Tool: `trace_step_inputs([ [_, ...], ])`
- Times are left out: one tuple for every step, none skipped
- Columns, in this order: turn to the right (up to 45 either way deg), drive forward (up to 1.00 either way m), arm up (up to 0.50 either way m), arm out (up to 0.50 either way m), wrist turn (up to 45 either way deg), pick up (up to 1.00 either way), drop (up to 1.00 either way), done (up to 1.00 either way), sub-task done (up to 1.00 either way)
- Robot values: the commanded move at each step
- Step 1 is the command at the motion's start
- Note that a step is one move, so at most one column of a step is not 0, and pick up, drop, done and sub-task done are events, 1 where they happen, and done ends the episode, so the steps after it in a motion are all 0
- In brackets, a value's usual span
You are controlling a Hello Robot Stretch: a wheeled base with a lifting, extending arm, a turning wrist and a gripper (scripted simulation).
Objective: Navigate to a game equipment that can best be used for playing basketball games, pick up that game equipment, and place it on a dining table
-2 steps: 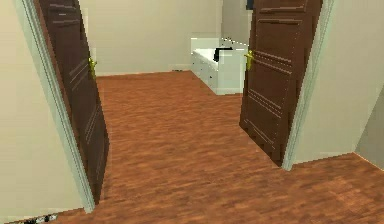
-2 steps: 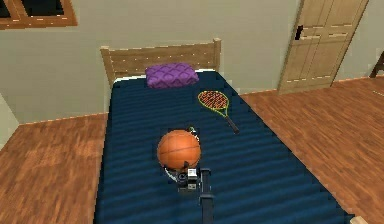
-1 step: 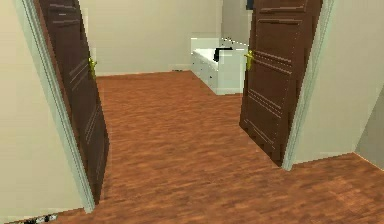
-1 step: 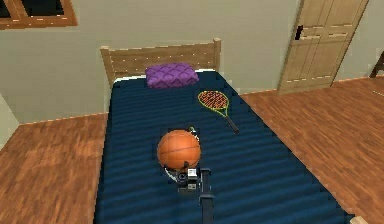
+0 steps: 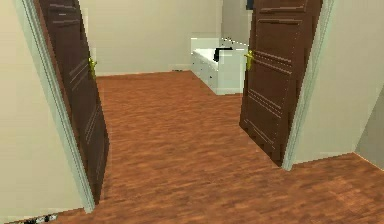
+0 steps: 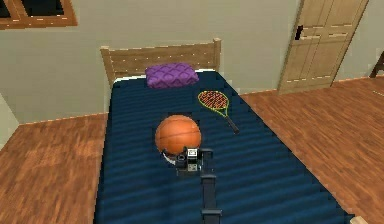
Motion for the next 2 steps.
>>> trace_step_inputs([
  [0.0, 0.00, 0.36, 0.00, 0.0, 0.00, 0.00, 0.00, 0.00],
  [0.0, 0.00, 0.00, 0.00, -45.0, 0.00, 0.00, 0.00, 0.00],
])
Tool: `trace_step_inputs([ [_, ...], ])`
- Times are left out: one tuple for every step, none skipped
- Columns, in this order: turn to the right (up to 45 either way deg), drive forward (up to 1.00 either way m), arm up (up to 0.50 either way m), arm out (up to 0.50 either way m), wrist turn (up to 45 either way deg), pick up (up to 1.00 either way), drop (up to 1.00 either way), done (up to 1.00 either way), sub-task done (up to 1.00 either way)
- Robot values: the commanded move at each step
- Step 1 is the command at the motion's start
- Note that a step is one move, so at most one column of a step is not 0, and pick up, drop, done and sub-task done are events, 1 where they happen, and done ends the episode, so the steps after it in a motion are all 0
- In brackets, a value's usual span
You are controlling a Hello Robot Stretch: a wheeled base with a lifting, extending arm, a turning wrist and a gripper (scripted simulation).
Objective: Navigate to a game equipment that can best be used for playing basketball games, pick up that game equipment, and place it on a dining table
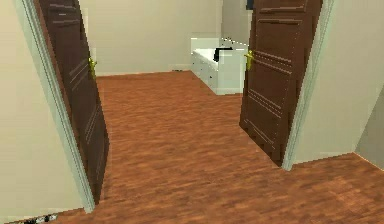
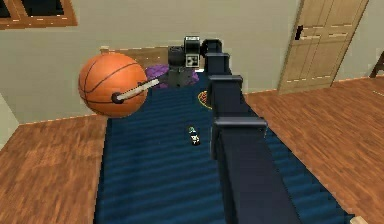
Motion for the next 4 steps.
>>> trace_step_inputs([
  [0.0, 0.00, 0.00, 0.00, -45.0, 0.00, 0.00, 0.00, 0.00],
  [0.0, 0.00, 0.00, 0.00, -27.0, 0.00, 0.00, 0.00, 0.00],
  [0.0, 0.00, 0.00, -0.36, 0.0, 0.00, 0.00, 0.00, 0.00],
  [-45.0, 0.00, 0.00, 0.00, 0.0, 0.00, 0.00, 0.00, 0.00],
])
